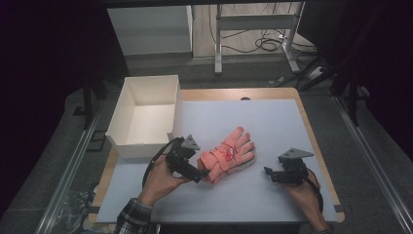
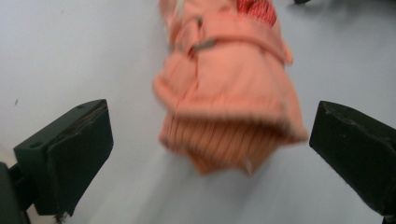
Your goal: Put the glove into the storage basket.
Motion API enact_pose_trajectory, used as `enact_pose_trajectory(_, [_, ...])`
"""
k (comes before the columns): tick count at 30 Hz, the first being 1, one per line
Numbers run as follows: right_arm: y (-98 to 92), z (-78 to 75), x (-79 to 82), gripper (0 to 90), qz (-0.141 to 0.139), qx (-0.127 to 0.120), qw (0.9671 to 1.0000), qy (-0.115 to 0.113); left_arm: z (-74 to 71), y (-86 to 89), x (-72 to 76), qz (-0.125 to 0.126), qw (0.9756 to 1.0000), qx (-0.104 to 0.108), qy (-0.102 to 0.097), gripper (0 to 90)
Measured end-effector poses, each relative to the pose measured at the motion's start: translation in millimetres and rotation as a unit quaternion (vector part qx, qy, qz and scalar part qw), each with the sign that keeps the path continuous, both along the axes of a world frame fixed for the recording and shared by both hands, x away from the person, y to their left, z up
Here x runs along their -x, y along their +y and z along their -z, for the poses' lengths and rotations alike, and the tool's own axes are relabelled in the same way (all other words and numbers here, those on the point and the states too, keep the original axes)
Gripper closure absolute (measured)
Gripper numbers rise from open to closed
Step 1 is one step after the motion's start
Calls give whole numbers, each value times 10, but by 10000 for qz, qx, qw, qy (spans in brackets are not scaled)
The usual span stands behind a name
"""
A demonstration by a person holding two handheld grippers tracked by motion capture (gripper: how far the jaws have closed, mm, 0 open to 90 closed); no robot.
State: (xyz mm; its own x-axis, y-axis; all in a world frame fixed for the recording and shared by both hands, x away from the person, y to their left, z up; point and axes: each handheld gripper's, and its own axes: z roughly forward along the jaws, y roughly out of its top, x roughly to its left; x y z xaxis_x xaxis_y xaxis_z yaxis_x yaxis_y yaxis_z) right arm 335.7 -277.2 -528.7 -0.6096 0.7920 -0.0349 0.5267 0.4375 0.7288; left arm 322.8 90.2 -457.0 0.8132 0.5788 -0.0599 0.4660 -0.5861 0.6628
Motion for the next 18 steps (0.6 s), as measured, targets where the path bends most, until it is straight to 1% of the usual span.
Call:
enact_pose_trajectory(1, [0, 0, 0, 260, 0, 0, 10000, 0, 0, 0, 0, 0, 10000, 0, 0, 0])
enact_pose_trajectory(2, [7, 4, 3, 251, -26, 45, 10000, -17, -22, -105, -55, 89, 10000, -33, 2, 0])
enact_pose_trajectory(4, [7, 6, 2, 247, -28, 41, 10000, -12, -40, -217, -108, 209, 9997, -98, -7, 0])
enact_pose_trajectory(7, [8, 9, 2, 240, -42, 33, 10000, -8, -50, -391, -191, 281, 9993, -223, -36, 0])
enact_pose_trajectory(9, [7, 11, 2, 239, -44, 26, 10000, -8, -32, -494, -248, 329, 9990, -314, -16, 0])
enact_pose_trajectory(12, [6, 13, 3, 236, -51, 16, 10000, -8, 45, -631, -309, 331, 9983, -476, 11, 0])
enact_pose_trajectory(13, [6, 13, 3, 236, -51, 16, 10000, -8, 45, -631, -309, 331, 9983, -476, 11, 0])
enact_pose_trajectory(14, [6, 14, 3, 236, -53, 15, 10000, -11, 116, -693, -337, 294, 9978, -592, 31, 0])
enact_pose_trajectory(15, [7, 14, 4, 236, -50, 11, 10000, -5, 150, -712, -347, 267, 9976, -636, 30, 0])
enact_pose_trajectory(17, [6, 14, 5, 236, -53, 15, 10000, -10, 223, -736, -371, 276, 9972, -691, 99, 0])
enact_pose_trajectory(18, [6, 15, 5, 236, -53, 13, 10000, -9, 260, -748, -377, 236, 9969, -747, 106, 0])
